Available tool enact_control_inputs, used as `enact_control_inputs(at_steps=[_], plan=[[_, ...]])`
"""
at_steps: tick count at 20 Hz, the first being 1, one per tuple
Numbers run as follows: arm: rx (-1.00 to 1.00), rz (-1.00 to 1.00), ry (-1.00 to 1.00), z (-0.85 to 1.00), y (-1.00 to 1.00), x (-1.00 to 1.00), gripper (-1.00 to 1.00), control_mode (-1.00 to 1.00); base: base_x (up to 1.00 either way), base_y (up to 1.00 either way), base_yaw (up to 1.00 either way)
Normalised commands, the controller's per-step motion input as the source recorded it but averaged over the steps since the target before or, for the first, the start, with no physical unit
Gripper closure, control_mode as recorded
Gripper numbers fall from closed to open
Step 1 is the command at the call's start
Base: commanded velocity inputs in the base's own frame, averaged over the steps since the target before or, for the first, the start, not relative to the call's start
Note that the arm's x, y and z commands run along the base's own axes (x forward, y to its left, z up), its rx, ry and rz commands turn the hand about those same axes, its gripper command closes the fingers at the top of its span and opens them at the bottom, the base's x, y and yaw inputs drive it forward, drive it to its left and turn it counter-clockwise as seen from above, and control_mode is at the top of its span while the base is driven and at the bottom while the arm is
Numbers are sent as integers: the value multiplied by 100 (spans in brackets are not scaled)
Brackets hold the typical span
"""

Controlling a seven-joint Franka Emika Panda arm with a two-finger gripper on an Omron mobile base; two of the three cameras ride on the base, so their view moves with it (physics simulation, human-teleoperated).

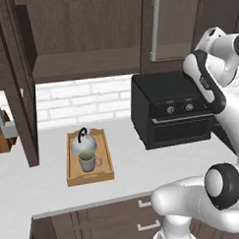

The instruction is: Pick the kettle from the counter and place it on the tray. Then pick the mug from the cabinet and place it on the tray. Then close the cabinet doors.

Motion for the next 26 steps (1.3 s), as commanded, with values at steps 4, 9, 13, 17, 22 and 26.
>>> enact_control_inputs(at_steps=[4, 9, 13, 17, 22, 26], plan=[[0, -3, 9, -80, 0, 0, -100, -100, 0, 0, 0], [1, -6, 3, -52, 0, -30, -100, -100, 0, 0, 0], [0, -9, 0, -1, 0, -86, -100, -100, 0, 0, 0], [0, -7, 0, 10, 3, -90, -100, -100, 0, 0, 0], [-5, 0, 0, -5, 12, -41, -100, -100, 0, 0, 0], [-13, 0, -2, -11, 14, -22, -100, -100, 0, 0, 0]])
